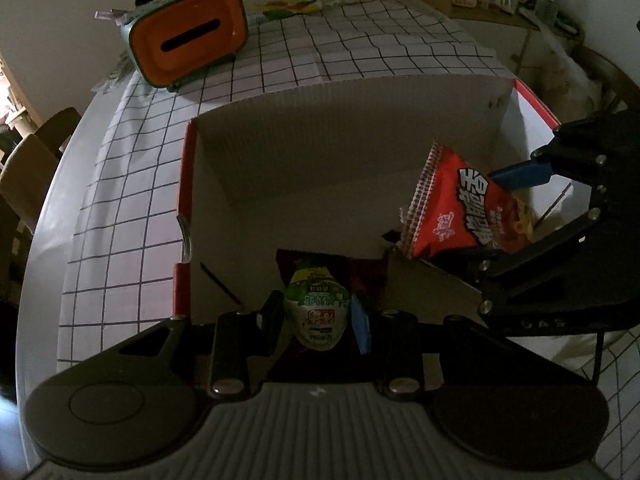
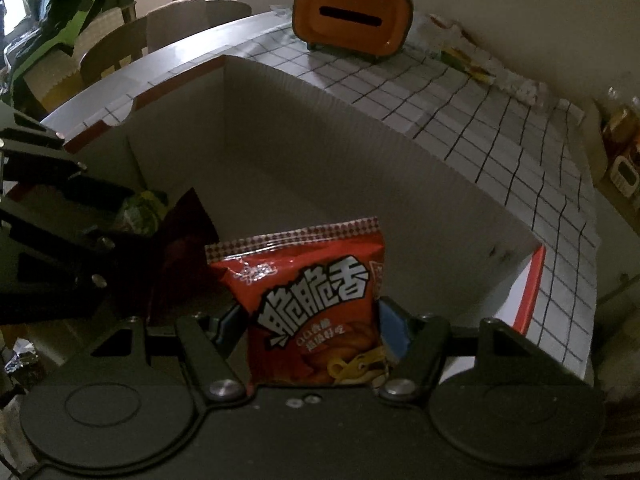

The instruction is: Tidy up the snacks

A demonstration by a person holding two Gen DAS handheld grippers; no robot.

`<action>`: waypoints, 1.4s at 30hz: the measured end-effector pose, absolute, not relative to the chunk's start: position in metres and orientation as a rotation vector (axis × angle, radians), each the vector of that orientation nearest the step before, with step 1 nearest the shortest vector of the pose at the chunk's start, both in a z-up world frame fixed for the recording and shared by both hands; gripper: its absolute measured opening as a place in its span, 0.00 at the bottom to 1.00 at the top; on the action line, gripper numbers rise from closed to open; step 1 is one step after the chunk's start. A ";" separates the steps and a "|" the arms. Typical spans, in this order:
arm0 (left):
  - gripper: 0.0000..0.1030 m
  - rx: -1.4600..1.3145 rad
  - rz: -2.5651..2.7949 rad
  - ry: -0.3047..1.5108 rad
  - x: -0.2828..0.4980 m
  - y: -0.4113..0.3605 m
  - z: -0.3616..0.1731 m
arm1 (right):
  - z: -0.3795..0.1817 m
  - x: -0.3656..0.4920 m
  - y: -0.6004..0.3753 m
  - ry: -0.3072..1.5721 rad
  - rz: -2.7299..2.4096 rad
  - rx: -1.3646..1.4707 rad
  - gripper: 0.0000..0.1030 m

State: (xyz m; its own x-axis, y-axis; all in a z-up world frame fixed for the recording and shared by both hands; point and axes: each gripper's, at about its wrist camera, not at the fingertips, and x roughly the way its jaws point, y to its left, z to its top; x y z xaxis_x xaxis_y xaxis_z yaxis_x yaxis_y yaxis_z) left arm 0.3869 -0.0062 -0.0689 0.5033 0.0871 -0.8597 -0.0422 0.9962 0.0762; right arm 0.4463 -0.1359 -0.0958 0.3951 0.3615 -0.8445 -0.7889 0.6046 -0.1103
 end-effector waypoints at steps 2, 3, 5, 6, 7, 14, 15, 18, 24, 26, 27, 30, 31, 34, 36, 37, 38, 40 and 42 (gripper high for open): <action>0.34 0.050 0.079 1.041 0.386 -0.007 -0.069 | -0.095 0.445 -0.137 0.887 0.782 -0.547 0.65; 0.34 0.048 0.079 1.042 0.386 -0.007 -0.068 | -0.095 0.445 -0.137 0.888 0.783 -0.543 0.66; 0.36 0.050 0.080 1.039 0.386 -0.007 -0.068 | -0.093 0.443 -0.138 0.886 0.785 -0.534 0.67; 0.36 0.051 0.080 1.036 0.385 -0.008 -0.067 | -0.092 0.442 -0.138 0.884 0.788 -0.529 0.67; 0.38 0.052 0.078 1.032 0.383 -0.008 -0.066 | -0.090 0.441 -0.139 0.879 0.791 -0.524 0.68; 0.49 0.045 0.089 0.992 0.369 -0.007 -0.052 | -0.072 0.431 -0.144 0.847 0.798 -0.494 0.73; 0.50 0.040 0.089 0.984 0.366 -0.006 -0.049 | -0.069 0.428 -0.145 0.842 0.799 -0.488 0.74; 0.53 0.029 0.090 0.961 0.358 -0.004 -0.039 | -0.058 0.422 -0.148 0.824 0.801 -0.466 0.76; 0.61 0.010 0.089 0.902 0.336 0.001 -0.016 | -0.034 0.405 -0.157 0.797 0.799 -0.405 0.79; 0.63 0.002 0.087 0.883 0.327 0.003 -0.008 | -0.026 0.398 -0.160 0.787 0.793 -0.384 0.80; 0.63 -0.001 0.089 0.874 0.323 0.004 -0.005 | -0.022 0.394 -0.162 0.780 0.791 -0.373 0.82; 0.68 -0.006 0.086 0.845 0.307 0.006 0.006 | -0.011 0.381 -0.166 0.761 0.787 -0.341 0.86; 0.71 -0.007 0.087 0.834 0.302 0.007 0.009 | -0.008 0.377 -0.167 0.757 0.788 -0.331 0.86; 0.72 -0.015 0.083 0.813 0.286 0.010 0.018 | 0.002 0.362 -0.171 0.742 0.784 -0.304 0.88; 0.73 -0.019 0.082 0.803 0.275 0.012 0.022 | 0.007 0.353 -0.172 0.737 0.783 -0.288 0.90; 0.74 -0.020 0.081 0.798 0.270 0.013 0.023 | 0.009 0.348 -0.173 0.733 0.781 -0.281 0.90; 0.75 -0.022 0.079 0.792 0.264 0.014 0.025 | 0.012 0.342 -0.174 0.730 0.779 -0.276 0.90; 0.76 -0.027 0.075 0.783 0.253 0.016 0.027 | 0.017 0.332 -0.176 0.724 0.778 -0.267 0.90; 0.77 -0.030 0.069 0.777 0.243 0.017 0.030 | 0.020 0.321 -0.177 0.717 0.779 -0.257 0.91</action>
State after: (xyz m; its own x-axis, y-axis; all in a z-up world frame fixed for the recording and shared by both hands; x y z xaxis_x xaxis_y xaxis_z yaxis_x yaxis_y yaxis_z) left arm 0.2435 0.0167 0.0296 0.7112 0.0507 -0.7011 -0.0729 0.9973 -0.0017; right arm 0.3206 -0.1772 0.0203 0.4928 0.5507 -0.6737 -0.7174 0.6953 0.0435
